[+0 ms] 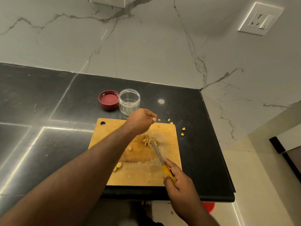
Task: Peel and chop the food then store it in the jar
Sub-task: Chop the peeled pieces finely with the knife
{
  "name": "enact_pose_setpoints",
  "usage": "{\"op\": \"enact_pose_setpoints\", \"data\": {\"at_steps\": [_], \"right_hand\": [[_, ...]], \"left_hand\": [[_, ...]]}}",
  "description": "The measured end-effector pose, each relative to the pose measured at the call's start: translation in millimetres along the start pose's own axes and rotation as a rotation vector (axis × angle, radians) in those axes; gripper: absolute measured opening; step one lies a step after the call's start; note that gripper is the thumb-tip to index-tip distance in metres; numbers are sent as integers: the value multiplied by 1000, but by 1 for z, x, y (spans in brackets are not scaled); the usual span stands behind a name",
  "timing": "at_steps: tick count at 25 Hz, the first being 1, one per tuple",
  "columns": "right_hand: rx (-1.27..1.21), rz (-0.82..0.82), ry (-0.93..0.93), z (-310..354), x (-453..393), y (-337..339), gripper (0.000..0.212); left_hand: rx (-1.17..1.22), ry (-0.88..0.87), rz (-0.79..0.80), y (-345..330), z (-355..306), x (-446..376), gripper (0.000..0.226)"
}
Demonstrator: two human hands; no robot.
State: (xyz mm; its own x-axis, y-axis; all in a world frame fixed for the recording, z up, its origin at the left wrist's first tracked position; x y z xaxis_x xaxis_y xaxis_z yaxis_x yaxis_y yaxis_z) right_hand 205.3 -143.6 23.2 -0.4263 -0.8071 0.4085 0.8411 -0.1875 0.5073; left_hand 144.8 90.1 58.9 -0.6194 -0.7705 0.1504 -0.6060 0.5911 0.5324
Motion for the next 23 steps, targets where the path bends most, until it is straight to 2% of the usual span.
{"op": "enact_pose_setpoints", "data": {"at_steps": [5,10,12,17,23], "right_hand": [[13,12,22,1,0,-5,51],[3,8,47,14,0,-11,49],[21,13,62,18,1,-14,49],[29,19,58,16,7,-16,49],[20,8,11,10,13,-13,49]], "left_hand": [[-182,-4,-67,35,30,24,27],[-369,109,71,35,64,64,32],[-396,133,69,24,72,73,37],[-420,69,-90,2,78,80,30],[-323,21,-119,-9,76,79,30]]}}
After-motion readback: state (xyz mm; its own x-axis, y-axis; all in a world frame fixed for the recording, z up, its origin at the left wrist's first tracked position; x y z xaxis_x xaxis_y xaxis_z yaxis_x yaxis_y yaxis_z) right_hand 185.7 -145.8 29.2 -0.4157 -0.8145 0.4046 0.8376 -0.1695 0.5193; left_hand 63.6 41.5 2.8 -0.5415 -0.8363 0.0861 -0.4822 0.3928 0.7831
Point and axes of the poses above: each hand's wrist, its own x-axis away from the middle knuckle, its own y-axis out of the back of the hand, z = x × y, the point moved 1 cm from there along -x, towards the middle knuckle, and after that the axes turned 7 degrees about -y, right-handed, at the moved point
